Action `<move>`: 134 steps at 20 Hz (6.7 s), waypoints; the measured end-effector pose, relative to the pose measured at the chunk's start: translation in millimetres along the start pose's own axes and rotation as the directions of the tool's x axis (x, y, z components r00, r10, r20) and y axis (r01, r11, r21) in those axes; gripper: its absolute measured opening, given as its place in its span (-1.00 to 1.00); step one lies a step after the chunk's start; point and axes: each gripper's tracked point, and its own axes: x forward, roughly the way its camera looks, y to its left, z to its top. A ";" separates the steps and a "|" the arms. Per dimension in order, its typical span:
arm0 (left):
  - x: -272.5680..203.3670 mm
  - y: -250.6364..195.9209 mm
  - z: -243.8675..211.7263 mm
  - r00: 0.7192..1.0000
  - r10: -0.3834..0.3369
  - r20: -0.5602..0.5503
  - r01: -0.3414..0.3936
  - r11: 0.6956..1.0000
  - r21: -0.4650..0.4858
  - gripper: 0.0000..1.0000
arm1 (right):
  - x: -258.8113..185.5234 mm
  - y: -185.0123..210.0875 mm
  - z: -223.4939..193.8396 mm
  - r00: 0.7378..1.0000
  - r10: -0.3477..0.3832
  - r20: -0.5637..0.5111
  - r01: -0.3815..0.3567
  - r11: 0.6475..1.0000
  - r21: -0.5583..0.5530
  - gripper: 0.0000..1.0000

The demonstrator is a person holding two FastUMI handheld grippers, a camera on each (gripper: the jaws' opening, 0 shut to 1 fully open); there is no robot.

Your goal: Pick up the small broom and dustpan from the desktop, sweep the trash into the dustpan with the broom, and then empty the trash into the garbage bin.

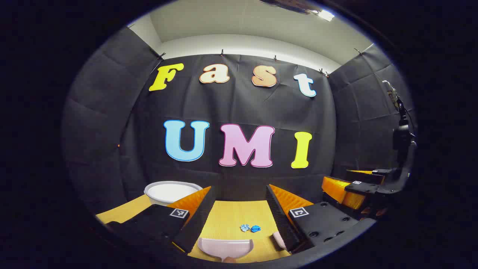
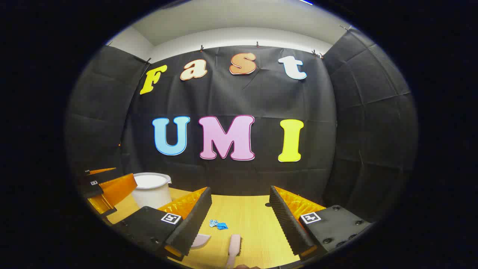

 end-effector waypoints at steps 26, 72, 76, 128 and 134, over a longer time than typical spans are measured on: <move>-5.1 23.7 2.5 0.999 0.049 0.008 -0.050 0.997 0.054 0.60 | -15.4 17.5 19.9 0.994 -0.041 0.099 0.051 0.994 -0.100 0.85; -4.0 41.2 -293.2 0.509 0.079 -0.857 -0.027 0.997 0.076 0.66 | -43.1 25.5 -321.4 0.377 0.038 -0.925 -0.116 0.993 -0.006 0.77; 2.4 35.7 -315.9 0.406 0.100 -0.908 -0.012 0.994 0.104 0.66 | -45.2 19.1 -345.7 0.294 0.024 -0.955 -0.089 0.996 -0.002 0.77; 18.5 48.4 -359.7 0.161 0.082 -0.984 0.062 0.994 0.093 -0.41 | 150.4 -45.8 -347.6 0.038 -0.035 -0.999 -0.090 0.995 -0.038 -0.42; 27.4 51.1 -359.8 0.131 0.080 -0.988 0.122 0.988 0.097 -0.40 | 220.4 -49.9 -359.9 0.091 -0.105 -0.990 -0.332 0.934 -0.129 -0.43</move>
